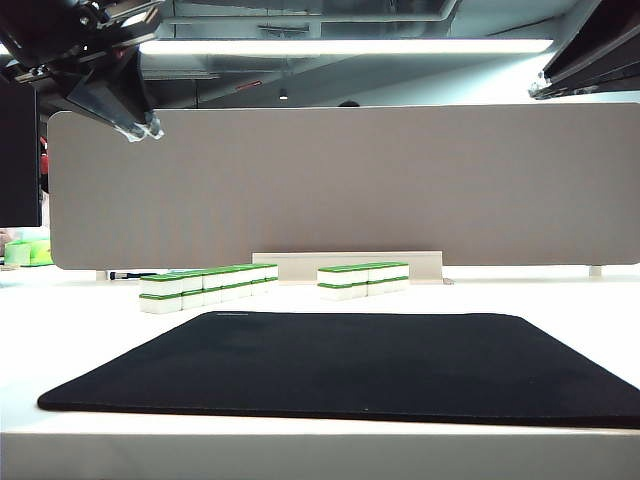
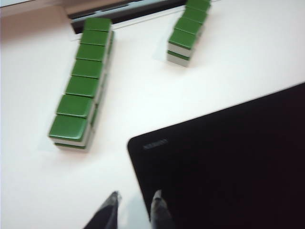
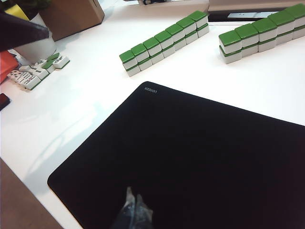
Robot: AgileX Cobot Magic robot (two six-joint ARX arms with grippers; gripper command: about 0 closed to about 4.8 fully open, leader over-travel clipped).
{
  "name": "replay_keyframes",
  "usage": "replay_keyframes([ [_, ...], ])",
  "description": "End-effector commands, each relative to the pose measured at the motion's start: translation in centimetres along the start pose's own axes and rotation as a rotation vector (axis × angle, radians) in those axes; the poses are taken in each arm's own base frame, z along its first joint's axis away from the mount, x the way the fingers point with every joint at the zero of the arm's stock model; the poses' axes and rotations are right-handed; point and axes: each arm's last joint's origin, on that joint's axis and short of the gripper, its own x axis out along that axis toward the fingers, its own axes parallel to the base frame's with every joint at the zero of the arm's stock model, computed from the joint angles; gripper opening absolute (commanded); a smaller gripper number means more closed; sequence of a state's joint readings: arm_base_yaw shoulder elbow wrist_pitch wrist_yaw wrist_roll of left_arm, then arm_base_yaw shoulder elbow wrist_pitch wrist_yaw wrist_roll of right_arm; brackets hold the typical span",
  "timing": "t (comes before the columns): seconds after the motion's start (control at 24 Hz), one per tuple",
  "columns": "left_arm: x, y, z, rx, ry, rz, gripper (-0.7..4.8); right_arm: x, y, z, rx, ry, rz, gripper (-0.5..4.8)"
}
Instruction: Take a mahjong tile from the mahjong wall and then place it on the table close to you.
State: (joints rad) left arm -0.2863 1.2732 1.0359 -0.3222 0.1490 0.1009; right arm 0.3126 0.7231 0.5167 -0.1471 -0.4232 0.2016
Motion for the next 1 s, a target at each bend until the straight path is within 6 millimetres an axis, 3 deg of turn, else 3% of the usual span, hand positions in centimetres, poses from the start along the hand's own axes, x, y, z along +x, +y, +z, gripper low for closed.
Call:
replay_keyframes([
  [0.04, 0.5, 0.7, 1.5, -0.012, 0.045, 0.009, 0.89, -0.1, 0.1, 0.2, -0.008, -0.016, 0.009, -0.01],
  [0.29, 2.4, 1.7, 4.1, -0.027, 0.11, 0.018, 0.89, -0.1, 0.1, 0.2, -0.008, -0.016, 0.009, -0.01],
  [0.54, 4.5, 2.3, 5.4, -0.001, 0.181, 0.027, 0.89, -0.1, 0.1, 0.2, -0.008, -0.016, 0.009, -0.01],
  [0.62, 6.1, 2.9, 6.0, 0.008, 0.237, 0.063, 0.95, -0.1, 0.1, 0.2, -0.008, -0.016, 0.009, -0.01],
  [0.83, 7.7, 5.6, 6.6, -0.034, 0.298, 0.095, 2.43, -0.1, 0.1, 0.2, -0.007, -0.015, 0.009, -0.01],
  [1.0, 8.6, 8.4, 7.1, -0.05, 0.339, 0.128, 2.48, -0.1, 0.1, 0.2, -0.006, -0.013, 0.009, -0.01],
])
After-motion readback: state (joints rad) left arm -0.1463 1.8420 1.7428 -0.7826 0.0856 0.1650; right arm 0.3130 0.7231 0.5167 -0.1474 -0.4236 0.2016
